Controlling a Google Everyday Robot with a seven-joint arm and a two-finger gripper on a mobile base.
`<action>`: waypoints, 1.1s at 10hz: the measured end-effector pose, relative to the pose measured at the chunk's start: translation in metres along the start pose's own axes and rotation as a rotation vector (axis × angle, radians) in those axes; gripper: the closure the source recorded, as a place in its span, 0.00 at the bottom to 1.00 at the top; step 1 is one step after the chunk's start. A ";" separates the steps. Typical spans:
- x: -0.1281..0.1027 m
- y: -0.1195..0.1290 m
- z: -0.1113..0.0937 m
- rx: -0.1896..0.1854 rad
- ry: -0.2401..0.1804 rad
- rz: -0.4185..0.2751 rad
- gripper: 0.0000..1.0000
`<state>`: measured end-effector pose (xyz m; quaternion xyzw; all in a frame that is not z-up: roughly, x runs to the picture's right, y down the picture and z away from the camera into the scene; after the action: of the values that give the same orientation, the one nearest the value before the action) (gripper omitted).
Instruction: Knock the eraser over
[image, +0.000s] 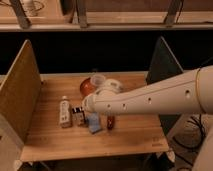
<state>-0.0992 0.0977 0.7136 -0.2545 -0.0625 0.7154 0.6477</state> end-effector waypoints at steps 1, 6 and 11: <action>0.010 0.004 0.006 -0.024 0.025 0.041 1.00; 0.096 -0.002 -0.003 0.043 0.229 0.073 1.00; 0.073 -0.012 0.041 0.030 0.237 -0.028 1.00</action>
<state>-0.1092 0.1795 0.7329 -0.3265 0.0217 0.6722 0.6642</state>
